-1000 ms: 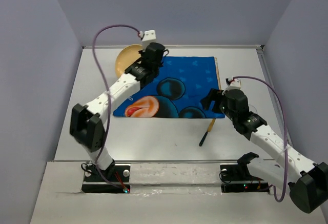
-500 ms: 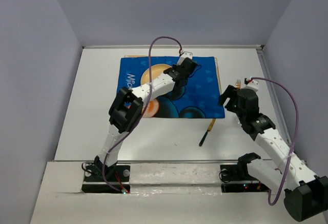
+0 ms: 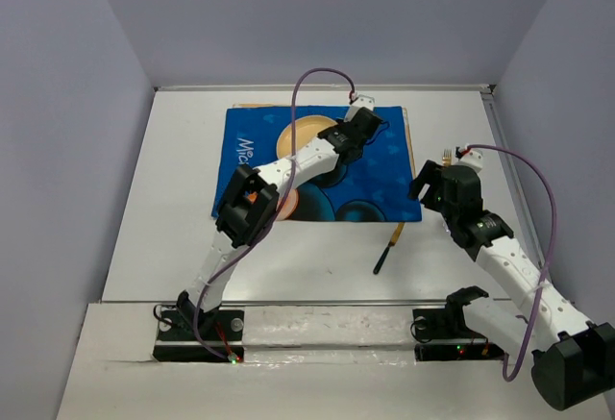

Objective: Set the dinner table for one person

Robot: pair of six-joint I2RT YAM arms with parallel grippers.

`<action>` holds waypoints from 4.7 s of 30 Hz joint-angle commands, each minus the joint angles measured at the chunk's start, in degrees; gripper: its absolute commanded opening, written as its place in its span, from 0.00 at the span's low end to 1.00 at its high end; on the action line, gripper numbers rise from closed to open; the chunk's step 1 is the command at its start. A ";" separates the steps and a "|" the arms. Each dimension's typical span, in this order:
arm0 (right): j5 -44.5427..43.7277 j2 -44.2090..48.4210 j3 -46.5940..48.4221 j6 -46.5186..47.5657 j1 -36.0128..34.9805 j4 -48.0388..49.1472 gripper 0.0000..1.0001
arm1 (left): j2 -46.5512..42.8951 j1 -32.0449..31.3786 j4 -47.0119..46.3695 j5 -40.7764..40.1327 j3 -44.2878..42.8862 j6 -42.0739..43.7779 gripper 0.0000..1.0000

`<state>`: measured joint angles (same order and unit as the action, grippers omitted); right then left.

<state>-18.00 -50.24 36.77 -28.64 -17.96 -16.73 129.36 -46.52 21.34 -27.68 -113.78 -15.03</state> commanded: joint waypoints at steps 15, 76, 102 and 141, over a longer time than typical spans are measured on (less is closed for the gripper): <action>7.79 1.63 1.28 1.14 0.47 -1.20 0.83 | 3.00 -0.32 -2.18 -0.36 0.57 0.79 0.55; -0.10 -21.84 -1.27 -34.37 -30.20 -19.38 0.07 | -112.05 -0.24 -13.35 8.35 74.05 0.96 0.99; 1.55 -31.90 33.95 10.43 -15.90 -15.70 0.00 | -110.02 0.12 -12.56 5.19 74.14 0.79 0.99; 16.68 -64.28 48.04 5.88 -4.28 -9.90 0.00 | -105.19 6.53 -13.26 10.37 74.31 1.23 0.99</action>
<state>-2.46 -113.36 81.87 -21.19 -22.17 -28.86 23.57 -40.69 10.96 -18.37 -39.86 -15.03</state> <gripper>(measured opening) 0.101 0.989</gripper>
